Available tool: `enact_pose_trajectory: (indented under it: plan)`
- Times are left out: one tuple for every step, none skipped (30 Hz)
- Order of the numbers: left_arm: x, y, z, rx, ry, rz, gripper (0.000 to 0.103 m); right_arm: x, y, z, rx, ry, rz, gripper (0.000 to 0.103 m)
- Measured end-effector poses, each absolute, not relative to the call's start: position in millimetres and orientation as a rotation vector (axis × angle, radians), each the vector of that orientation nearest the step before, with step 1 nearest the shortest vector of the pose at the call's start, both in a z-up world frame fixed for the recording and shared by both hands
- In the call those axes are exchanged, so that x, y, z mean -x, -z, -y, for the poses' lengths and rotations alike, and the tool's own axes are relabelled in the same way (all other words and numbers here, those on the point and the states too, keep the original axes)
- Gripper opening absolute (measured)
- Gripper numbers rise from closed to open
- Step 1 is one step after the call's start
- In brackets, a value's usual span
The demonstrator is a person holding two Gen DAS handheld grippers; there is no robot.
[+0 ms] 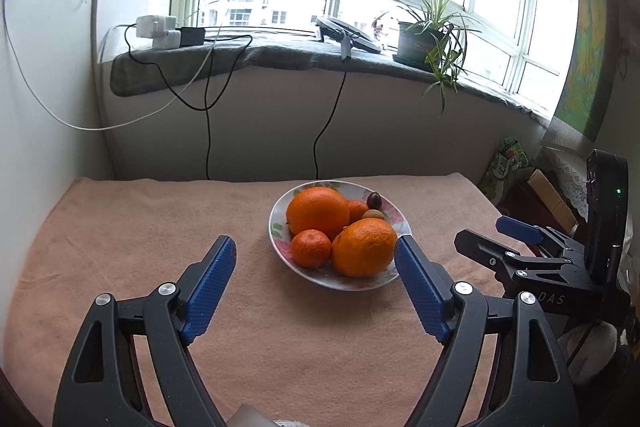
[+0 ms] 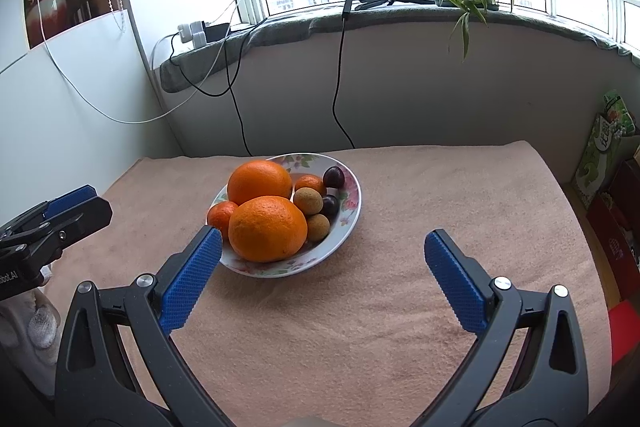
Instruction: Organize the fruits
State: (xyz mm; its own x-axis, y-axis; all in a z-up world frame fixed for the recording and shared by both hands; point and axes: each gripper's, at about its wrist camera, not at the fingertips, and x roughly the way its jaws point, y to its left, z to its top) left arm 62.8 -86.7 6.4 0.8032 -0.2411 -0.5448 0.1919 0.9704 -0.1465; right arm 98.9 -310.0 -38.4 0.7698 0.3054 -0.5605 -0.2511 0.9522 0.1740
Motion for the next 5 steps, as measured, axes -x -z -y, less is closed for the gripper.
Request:
enact_pose_trajectory:
  plan:
    - [-62.6, -6.4, 86.1, 0.087, 0.232, -0.594, 0.082, -99.5, 38.9, 310.6, -0.093, -0.300, -0.625, 0.103]
    - [-62.1, -6.4, 85.3, 0.090, 0.234, -0.591, 0.082, -100.0, 39.5, 311.5, -0.097, -0.298, -0.626, 0.103]
    - [-61.2, -6.9, 84.7, 0.089, 0.233, -0.583, 0.082, -100.4, 40.2, 312.4, -0.099, -0.297, -0.628, 0.103]
    - [-60.6, -7.2, 84.3, 0.084, 0.230, -0.578, 0.082, -101.1, 41.1, 313.1, -0.098, -0.295, -0.631, 0.103]
    - [-60.6, -7.1, 83.6, 0.082, 0.230, -0.579, 0.082, -101.1, 41.1, 313.1, -0.098, -0.295, -0.631, 0.103]
